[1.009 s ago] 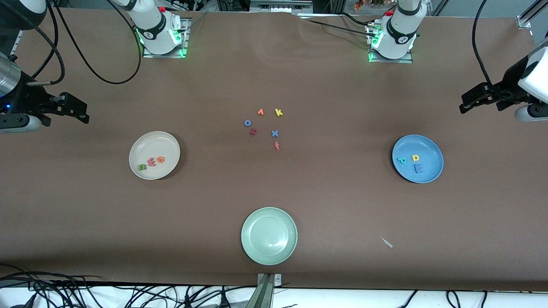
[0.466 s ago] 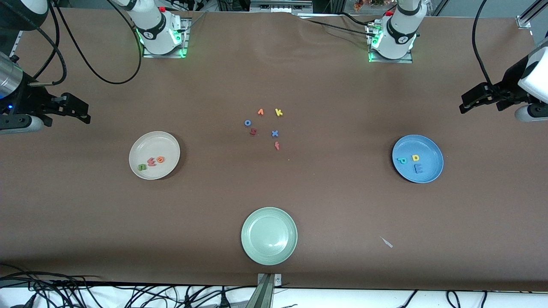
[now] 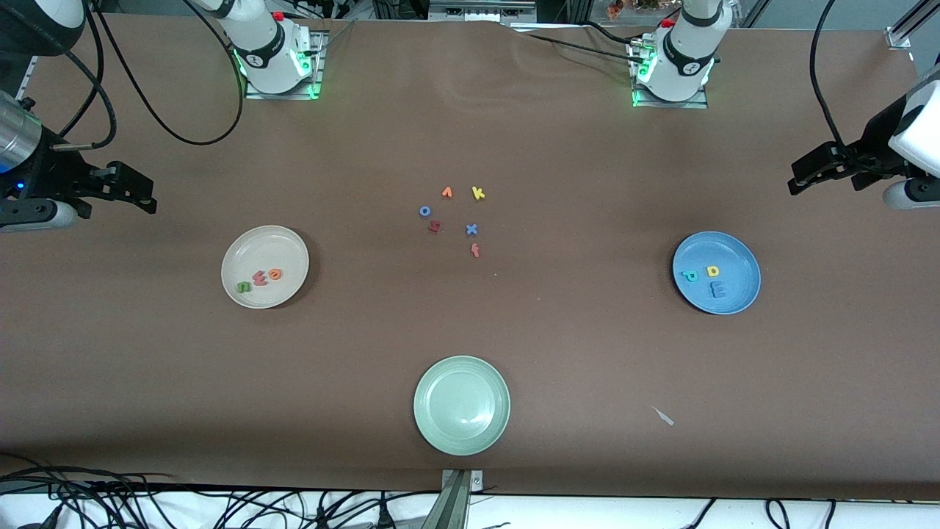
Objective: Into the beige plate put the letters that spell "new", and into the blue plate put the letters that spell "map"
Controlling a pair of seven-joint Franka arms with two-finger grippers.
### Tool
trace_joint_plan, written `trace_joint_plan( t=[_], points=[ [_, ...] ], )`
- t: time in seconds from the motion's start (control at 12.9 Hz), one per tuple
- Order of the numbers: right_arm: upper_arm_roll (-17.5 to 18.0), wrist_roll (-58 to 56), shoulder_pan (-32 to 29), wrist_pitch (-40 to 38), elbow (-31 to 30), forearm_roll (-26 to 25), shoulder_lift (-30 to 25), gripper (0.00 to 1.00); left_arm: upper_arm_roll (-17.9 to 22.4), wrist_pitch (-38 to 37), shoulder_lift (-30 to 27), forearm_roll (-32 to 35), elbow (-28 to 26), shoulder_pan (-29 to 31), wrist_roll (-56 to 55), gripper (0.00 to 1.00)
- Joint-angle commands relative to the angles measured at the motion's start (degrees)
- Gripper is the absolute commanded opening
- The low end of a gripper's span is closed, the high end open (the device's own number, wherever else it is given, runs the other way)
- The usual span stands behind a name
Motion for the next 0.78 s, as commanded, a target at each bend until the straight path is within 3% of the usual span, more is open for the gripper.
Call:
trace_joint_plan(
  t=[0.0, 0.7],
  points=[
    [0.0, 0.4, 0.1, -0.6, 0.5, 0.9, -0.1, 1.0, 0.0, 0.6, -0.5, 0.1, -0.5, 0.1, 0.8, 1.0],
    [0.0, 0.0, 0.0, -0.5, 0.6, 0.9, 0.5, 1.0, 0.0, 0.6, -0.5, 0.1, -0.5, 0.1, 0.9, 1.0]
  ],
)
